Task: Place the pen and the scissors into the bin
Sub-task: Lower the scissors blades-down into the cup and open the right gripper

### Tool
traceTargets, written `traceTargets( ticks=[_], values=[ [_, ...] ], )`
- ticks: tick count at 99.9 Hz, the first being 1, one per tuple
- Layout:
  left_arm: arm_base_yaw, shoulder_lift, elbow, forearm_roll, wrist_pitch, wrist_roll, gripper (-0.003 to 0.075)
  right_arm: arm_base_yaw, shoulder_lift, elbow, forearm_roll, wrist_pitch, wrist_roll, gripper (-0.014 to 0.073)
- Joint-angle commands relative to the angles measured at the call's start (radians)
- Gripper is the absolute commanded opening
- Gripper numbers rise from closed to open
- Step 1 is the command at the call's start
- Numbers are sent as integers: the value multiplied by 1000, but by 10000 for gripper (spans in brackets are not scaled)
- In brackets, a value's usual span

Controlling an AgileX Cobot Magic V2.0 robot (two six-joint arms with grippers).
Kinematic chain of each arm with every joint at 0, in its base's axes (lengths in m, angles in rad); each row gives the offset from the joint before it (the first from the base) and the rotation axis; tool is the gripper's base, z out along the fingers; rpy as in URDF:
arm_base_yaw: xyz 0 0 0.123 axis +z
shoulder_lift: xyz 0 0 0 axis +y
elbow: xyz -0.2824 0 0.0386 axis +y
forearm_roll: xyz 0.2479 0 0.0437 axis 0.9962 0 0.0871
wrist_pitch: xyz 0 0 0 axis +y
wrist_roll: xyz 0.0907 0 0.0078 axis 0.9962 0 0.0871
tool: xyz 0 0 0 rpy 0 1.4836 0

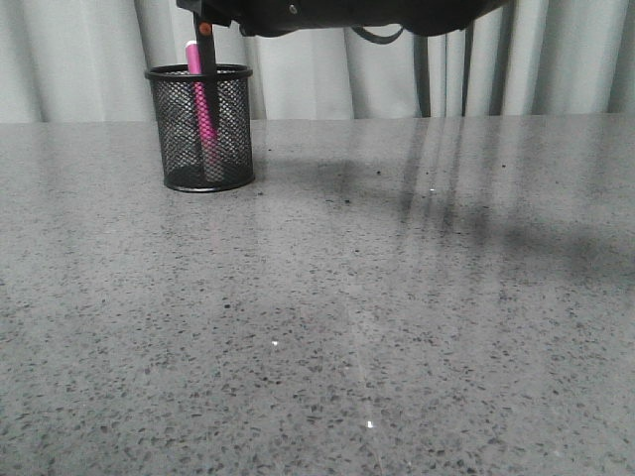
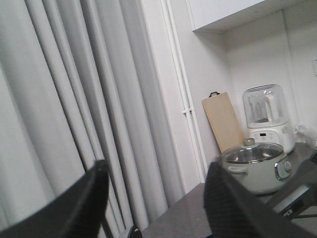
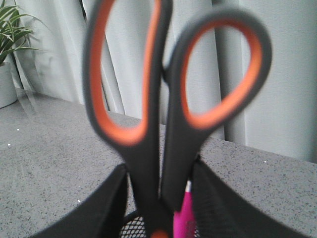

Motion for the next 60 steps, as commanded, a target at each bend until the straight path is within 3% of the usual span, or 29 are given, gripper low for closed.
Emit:
traceTargets(
  ticks=[1,9,39,49,60],
  values=[
    [-10,10,-22,-35,-24,-12,365,-4,-56,-34,23,-80,-5,378],
    [-10,10,-22,-35,-22,-12,365,-4,-56,-34,47,-82,-5,417],
    [-10,10,-22,-35,-9,-12,365,-4,-67,-34,59,-178,-5,393],
    [-10,10,-22,5,-9,-15,334,-4,-105,-34,59,-199,-5,248],
    [-10,10,-22,171,-14,-159,177,-4,-193,-24,36,-180,-5,-67]
  ],
)
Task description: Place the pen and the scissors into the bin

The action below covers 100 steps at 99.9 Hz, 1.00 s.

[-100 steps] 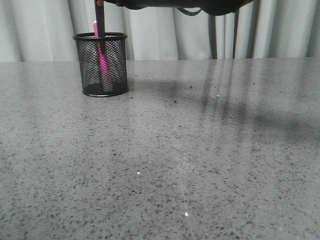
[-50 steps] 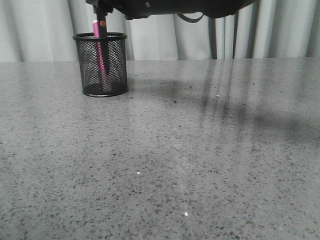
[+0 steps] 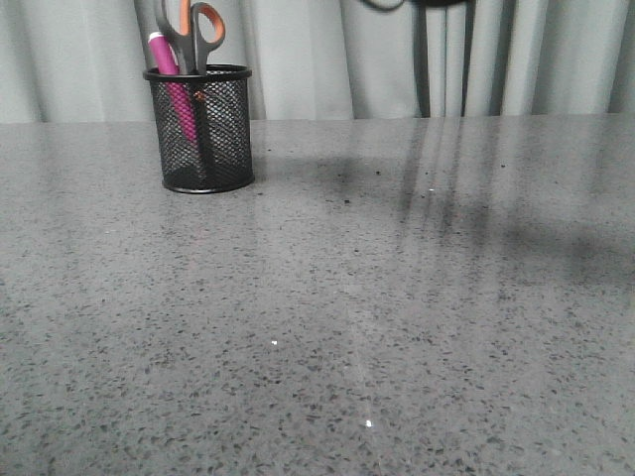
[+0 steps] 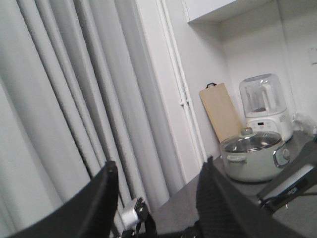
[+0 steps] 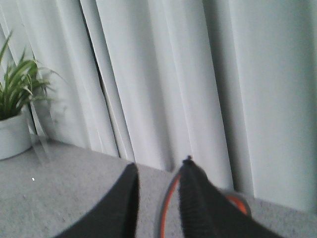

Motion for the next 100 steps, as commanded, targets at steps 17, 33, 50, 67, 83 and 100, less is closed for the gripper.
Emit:
traceTargets(
  ticks=[17,33,50,67,83,100],
  values=[
    [-10,-17,5,495,-28,-493,-19,-2,-394,72,-110,120,-5,-69],
    [-10,-105,119,772,-25,-732,-19,1,-740,254,-178,586,-5,-69],
    [-10,-237,284,849,-25,-856,-19,1,-1156,535,-206,887,-8,-69],
    [-10,-315,388,849,-25,-867,-19,4,-1536,688,-216,1180,-25,-69],
    [-10,-318,416,845,-25,-867,-19,28,-1733,713,-202,1242,-44,-69],
    [-10,-318,416,845,-25,-867,-19,31,-1862,715,-202,1269,-105,-69]
  ],
)
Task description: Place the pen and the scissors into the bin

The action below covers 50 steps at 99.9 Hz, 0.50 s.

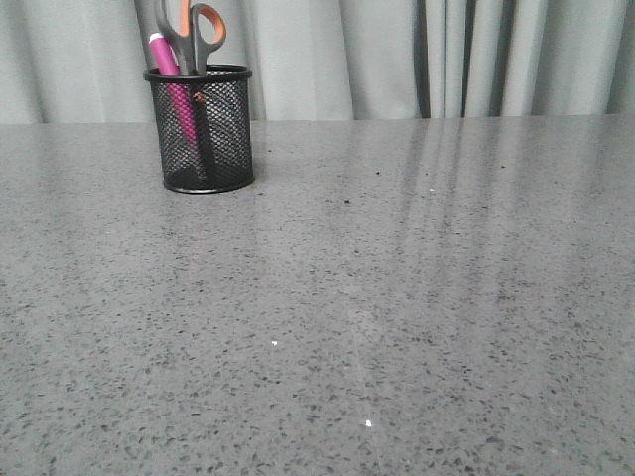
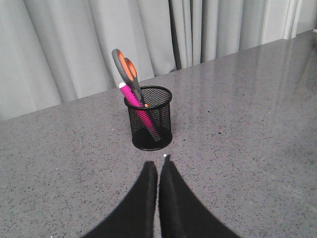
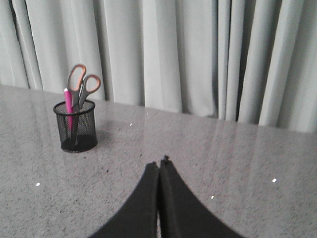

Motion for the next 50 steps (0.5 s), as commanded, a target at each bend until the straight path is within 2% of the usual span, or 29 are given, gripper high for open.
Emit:
traceTargets(
  ticks=[1,50],
  values=[
    [-10,13,-25,-15,-77,-12,-19,2,-42,-18,-16,-61,-43,-69],
    [-10,13,-25,-18,-77,-12,-19,2,-12,14,24,-14,-43,-69]
  ],
)
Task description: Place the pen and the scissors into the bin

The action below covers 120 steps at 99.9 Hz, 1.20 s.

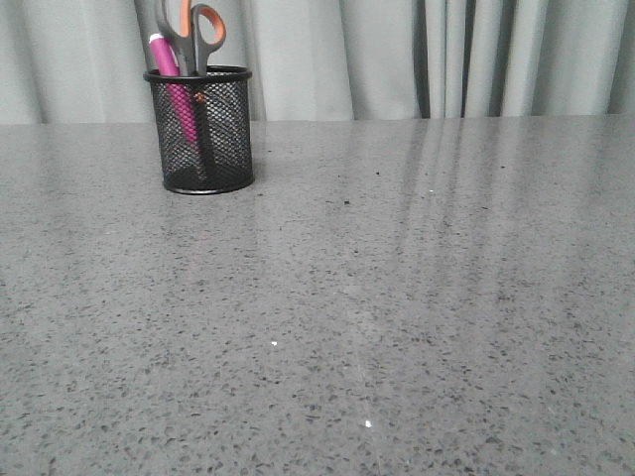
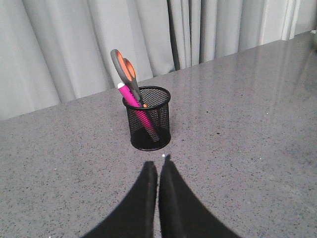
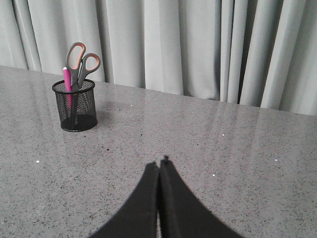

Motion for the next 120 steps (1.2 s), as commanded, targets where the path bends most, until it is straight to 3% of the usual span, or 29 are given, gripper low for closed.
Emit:
traceTargets(
  ticks=[1,44,52,64,74,85,101,109,120],
  values=[
    [-8,13,-25,-18,-77,-9,-19,2,12,-20,-15,-64,-12,-69],
    [14,5,-12,-13,-90,3,-19,2,12,-20,-15,-62,-12,-69],
    [52,-10,52,7,-210,43,-19,2,12,-20,-15,-62,-12,-69],
    [150,-51,242,17,-510,50,-19,2,12,-20,-15,-62,-12,-69],
    [245,-102,409,28,-638,-40,-19,2,12,-20,-15,-62,-12,-69],
    [304,-177,530,85,-632,-123,-19,2,12,-20,-15,-62,-12,-69],
    [310,-262,675,162,-629,-210,-19,2,12,-20,-15,-62,-12,-69],
    [312,-258,672,224,-497,-309,-19,2,12,-20,-15,-62,-12,-69],
    [312,-260,672,232,-444,-315,-19,2,12,-20,-15,-60,-12,-69]
  ],
)
